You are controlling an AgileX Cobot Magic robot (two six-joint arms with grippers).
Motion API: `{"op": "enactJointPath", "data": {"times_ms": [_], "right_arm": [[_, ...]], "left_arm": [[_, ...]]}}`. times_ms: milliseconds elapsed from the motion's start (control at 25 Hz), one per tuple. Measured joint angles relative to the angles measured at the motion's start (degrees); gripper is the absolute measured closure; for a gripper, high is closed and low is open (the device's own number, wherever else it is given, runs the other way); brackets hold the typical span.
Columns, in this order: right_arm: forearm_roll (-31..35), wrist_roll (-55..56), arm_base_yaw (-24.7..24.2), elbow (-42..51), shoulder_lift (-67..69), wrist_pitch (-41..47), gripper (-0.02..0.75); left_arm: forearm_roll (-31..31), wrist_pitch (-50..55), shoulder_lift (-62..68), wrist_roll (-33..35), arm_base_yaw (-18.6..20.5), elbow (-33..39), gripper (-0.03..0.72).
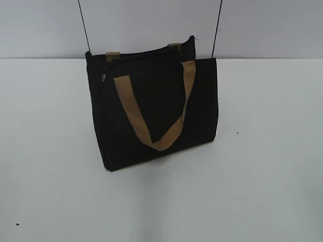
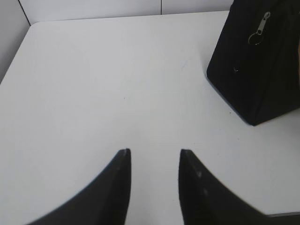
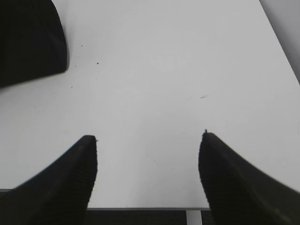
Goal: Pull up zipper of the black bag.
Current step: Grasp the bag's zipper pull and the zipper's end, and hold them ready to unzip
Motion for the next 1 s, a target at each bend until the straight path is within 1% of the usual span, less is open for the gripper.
{"op": "enactJointPath", "data": {"times_ms": [1000], "right_arm": [[0.0,0.0,0.0,0.0,0.0,0.0,0.221]], "left_arm": [[0.0,0.0,0.0,0.0,0.0,0.0,0.419]]}}
